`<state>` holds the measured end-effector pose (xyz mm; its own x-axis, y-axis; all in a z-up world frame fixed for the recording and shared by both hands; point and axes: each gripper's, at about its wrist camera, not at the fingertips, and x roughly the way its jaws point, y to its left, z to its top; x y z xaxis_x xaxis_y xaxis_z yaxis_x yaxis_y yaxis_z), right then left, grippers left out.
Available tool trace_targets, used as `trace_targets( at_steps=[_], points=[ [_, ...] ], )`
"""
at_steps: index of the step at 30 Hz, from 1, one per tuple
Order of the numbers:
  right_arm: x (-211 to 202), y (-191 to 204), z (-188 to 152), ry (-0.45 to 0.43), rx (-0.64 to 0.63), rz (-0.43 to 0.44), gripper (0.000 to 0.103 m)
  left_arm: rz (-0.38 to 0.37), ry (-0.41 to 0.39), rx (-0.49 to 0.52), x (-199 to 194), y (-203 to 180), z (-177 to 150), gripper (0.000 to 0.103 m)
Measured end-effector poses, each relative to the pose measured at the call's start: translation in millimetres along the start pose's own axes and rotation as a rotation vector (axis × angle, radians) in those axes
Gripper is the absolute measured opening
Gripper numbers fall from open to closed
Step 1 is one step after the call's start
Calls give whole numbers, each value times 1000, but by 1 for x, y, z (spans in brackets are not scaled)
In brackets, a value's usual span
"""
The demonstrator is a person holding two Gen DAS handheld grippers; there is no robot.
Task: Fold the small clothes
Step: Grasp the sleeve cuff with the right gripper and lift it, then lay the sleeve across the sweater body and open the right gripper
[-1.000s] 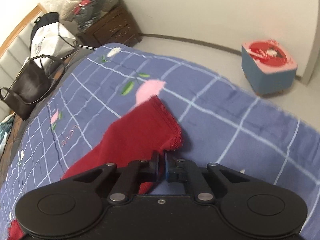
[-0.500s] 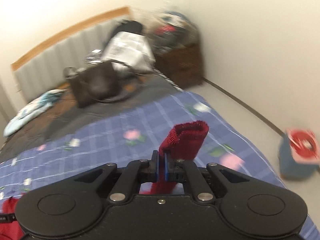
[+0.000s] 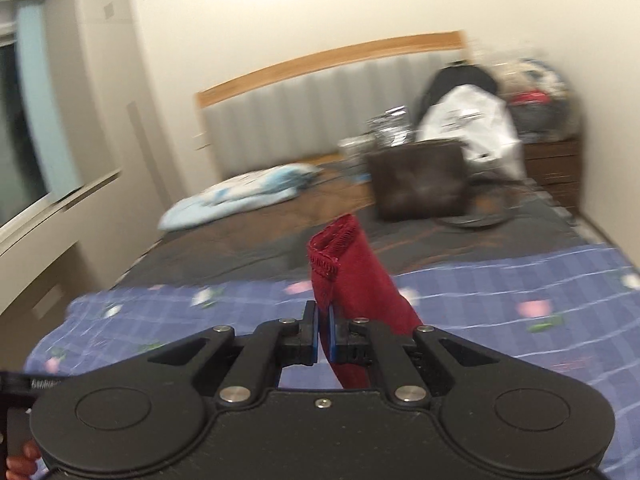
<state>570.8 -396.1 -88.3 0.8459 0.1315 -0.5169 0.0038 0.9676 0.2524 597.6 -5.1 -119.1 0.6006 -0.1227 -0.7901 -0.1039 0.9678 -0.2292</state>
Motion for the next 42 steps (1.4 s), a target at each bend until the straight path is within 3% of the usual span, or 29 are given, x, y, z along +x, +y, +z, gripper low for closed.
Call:
trace_targets(
  at_steps=[5,8,16,19,21,23,27,34,38,42],
  points=[
    [48,94,-38,87,-90,136,5,-5,-19,-52,0,53,0,103],
    [72,132,-71,166,-144,192,5,-22,-4,-69,8,75,-6,103],
    [105,175,-154,358,-255,217,6,-67,63,-25,37,80,-27,103],
    [106,172,-168,390,-272,220,27,-86,86,9,49,69,-34,103],
    [98,164,-171,386,-268,229,56,-87,103,26,58,61,-39,103],
    [91,152,-171,367,-270,227,71,-83,128,35,69,53,-45,103],
    [71,107,-164,326,-249,133,82,-14,161,83,89,35,-59,103],
    [64,-8,-150,301,-140,-281,84,67,212,143,116,10,-80,103],
    [76,-61,-144,320,6,-311,81,117,244,165,125,3,-88,103],
    [84,-98,-140,334,160,-246,61,138,267,191,133,-4,-92,103]
  ],
)
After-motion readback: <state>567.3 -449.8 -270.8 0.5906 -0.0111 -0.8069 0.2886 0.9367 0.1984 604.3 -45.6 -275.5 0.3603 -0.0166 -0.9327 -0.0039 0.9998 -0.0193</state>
